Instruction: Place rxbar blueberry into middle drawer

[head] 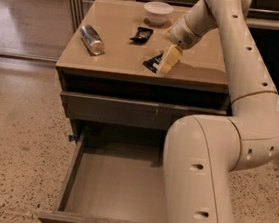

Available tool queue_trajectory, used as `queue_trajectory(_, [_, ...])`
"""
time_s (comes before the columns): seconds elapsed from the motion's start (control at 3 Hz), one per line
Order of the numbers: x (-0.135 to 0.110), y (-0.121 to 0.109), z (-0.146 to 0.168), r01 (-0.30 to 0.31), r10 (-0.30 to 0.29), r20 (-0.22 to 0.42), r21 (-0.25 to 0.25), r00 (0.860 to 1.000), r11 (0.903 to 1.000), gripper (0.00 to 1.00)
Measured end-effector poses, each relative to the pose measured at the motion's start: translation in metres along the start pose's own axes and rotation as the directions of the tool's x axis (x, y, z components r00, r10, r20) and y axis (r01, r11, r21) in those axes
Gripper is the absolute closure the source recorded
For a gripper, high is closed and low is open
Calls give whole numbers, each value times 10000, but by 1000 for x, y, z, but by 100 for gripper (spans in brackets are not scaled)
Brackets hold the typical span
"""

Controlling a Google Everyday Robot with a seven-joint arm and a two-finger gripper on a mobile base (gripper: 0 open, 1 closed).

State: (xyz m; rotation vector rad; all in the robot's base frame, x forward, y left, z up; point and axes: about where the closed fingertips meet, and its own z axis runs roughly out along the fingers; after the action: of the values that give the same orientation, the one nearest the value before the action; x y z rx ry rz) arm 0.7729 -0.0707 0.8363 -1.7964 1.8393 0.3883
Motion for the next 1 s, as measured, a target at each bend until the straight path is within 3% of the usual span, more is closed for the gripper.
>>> queue_trajectory(0.33, [19,-5,19,-761,762,397,-43,9963,9971,0])
queue_trajectory(0.67, [19,-7,23,-773,772,438,14,9961,9970,19])
queue_trajectory(1.0, [19,-7,23,-772,771,440,15,9961,9970,16])
